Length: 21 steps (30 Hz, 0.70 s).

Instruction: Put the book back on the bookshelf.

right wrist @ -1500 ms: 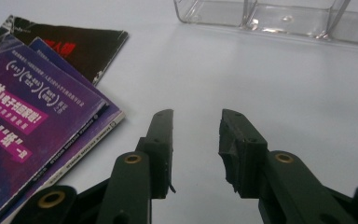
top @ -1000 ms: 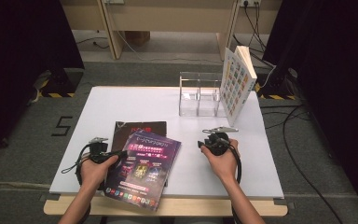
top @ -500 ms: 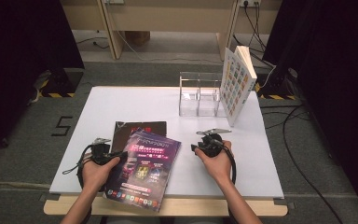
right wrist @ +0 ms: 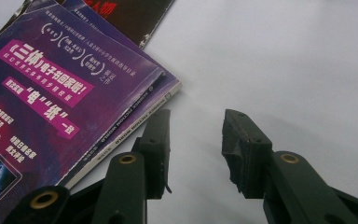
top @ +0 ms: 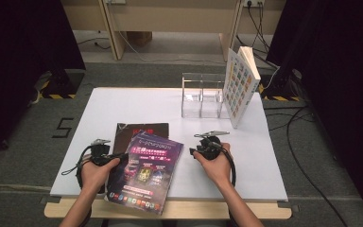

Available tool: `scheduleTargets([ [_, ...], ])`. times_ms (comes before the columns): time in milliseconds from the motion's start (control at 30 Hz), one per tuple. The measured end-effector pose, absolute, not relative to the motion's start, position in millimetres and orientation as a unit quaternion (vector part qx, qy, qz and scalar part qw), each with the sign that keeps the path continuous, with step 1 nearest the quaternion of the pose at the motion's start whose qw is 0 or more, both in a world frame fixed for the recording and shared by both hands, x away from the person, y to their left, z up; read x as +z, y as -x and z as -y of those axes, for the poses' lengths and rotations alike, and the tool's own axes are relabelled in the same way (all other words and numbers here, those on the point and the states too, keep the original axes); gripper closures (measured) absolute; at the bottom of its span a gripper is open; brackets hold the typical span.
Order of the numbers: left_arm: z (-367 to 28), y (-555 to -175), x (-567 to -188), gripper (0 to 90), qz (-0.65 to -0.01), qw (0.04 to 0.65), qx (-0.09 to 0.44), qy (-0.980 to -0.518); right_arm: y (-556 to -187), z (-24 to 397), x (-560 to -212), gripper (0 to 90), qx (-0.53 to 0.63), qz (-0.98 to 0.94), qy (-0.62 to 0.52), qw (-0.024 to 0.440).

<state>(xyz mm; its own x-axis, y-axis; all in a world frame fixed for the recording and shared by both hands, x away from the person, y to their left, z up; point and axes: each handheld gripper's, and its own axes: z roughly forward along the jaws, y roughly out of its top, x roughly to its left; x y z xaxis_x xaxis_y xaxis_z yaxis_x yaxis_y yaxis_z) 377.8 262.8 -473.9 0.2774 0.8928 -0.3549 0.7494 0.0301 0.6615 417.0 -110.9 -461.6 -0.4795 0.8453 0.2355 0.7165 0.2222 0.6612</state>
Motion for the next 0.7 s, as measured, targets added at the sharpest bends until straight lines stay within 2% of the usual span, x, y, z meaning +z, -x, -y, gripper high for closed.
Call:
scheduleTargets([
  [167,-268,-380,-472,74.5,-0.602,0.407,0.089,-0.681,-418,113,-461,62.2,0.371,-0.777,-0.501,0.088],
  [333,-269,-381,-476,82.8,-0.610,0.405,0.089,-0.675,-417,112,-461,62.2,0.367,-0.778,-0.503,0.084],
  [433,-271,-380,-473,87.4,-0.614,0.405,0.109,-0.669,-417,111,-462,62.2,0.367,-0.778,-0.502,0.084],
  [700,-273,-384,-478,88.1,-0.620,0.400,0.083,-0.669,-417,111,-462,62.2,0.368,-0.780,-0.500,0.083],
])
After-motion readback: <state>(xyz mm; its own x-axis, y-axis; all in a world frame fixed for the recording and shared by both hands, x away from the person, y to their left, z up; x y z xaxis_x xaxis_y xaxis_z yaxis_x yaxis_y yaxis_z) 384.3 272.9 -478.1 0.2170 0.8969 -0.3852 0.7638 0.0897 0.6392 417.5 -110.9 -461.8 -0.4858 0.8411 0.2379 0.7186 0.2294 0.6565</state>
